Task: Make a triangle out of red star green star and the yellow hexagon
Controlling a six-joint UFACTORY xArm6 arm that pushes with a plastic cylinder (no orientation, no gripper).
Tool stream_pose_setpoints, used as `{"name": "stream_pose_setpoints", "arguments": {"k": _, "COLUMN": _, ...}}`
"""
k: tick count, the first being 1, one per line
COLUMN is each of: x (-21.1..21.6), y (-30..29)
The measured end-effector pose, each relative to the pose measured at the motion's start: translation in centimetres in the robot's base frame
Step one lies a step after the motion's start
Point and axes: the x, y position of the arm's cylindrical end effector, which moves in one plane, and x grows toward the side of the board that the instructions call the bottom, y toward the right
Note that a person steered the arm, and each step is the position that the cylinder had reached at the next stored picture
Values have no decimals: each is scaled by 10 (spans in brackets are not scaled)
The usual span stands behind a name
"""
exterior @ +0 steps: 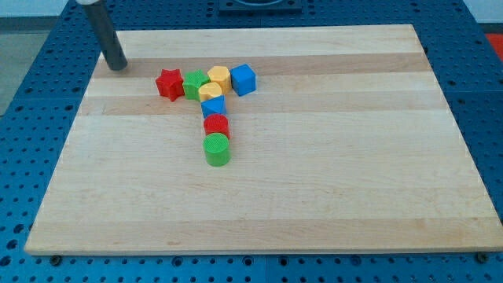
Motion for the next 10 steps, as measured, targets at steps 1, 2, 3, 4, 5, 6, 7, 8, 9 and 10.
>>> {"name": "stream_pose_setpoints", "arguments": {"k": 1, "x": 37, "y": 0}}
{"name": "stream_pose_setpoints", "arguments": {"k": 2, "x": 55, "y": 18}}
{"name": "stream_pose_setpoints", "arguments": {"k": 3, "x": 52, "y": 64}}
{"name": "stream_pose_setpoints", "arguments": {"k": 4, "x": 40, "y": 84}}
{"name": "stream_pose_setpoints", "arguments": {"k": 5, "x": 37, "y": 90}}
{"name": "stream_pose_setpoints", "arguments": {"k": 6, "x": 38, "y": 110}}
{"name": "stream_pose_setpoints", "arguments": {"k": 7, "x": 44, "y": 138}}
{"name": "stream_pose_setpoints", "arguments": {"k": 8, "x": 44, "y": 163}}
{"name": "stream_pose_setpoints", "arguments": {"k": 9, "x": 44, "y": 191}}
{"name": "stream_pose_setpoints", "arguments": {"k": 10, "x": 44, "y": 223}}
